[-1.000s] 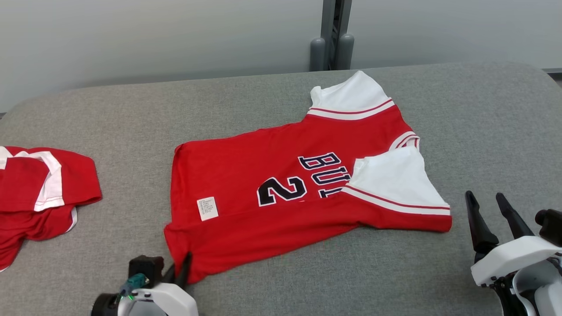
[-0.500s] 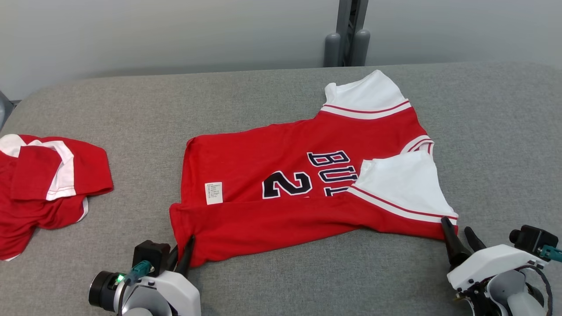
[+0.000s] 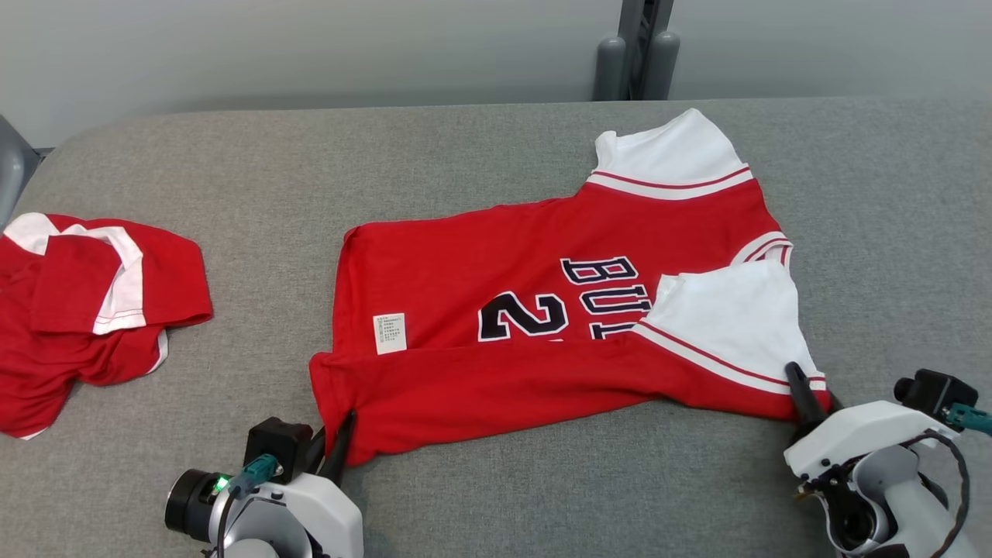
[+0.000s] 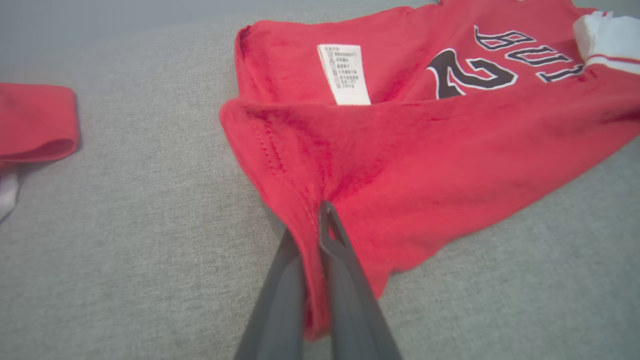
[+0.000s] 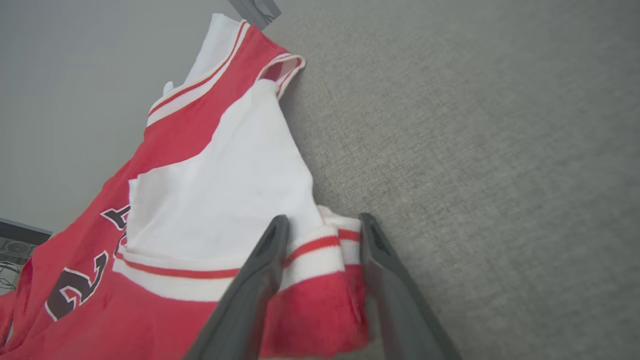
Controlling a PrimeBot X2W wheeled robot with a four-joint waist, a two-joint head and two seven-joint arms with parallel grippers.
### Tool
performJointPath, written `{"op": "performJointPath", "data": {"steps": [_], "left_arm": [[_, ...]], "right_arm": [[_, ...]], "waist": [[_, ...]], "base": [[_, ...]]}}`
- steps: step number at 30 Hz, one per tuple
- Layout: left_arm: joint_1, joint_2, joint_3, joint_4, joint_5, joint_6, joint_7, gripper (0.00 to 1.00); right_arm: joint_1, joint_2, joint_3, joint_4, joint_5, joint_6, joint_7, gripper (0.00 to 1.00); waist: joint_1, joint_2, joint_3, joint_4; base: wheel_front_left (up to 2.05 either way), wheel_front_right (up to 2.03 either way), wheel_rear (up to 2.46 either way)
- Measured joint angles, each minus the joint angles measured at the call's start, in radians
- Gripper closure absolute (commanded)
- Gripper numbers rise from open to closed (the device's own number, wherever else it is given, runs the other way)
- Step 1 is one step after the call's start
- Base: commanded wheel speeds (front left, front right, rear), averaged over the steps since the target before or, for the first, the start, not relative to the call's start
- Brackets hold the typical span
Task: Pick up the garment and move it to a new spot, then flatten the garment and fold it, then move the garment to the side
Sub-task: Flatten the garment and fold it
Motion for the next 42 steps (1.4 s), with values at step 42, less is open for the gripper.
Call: {"op": "performJointPath", "data": {"steps": [42], "left_arm": [[0.133,0.226,-0.122,-0.201,0.023,-0.056,0.168,1.00]], "right_arm": [[0.359,-0.097,0.014,-0.374,0.034,0.000,0.241,1.00]], "waist": [[0.0000,0.0000,-0.129,-0.044]], "base": [[0.00,0.00,0.00]]}}
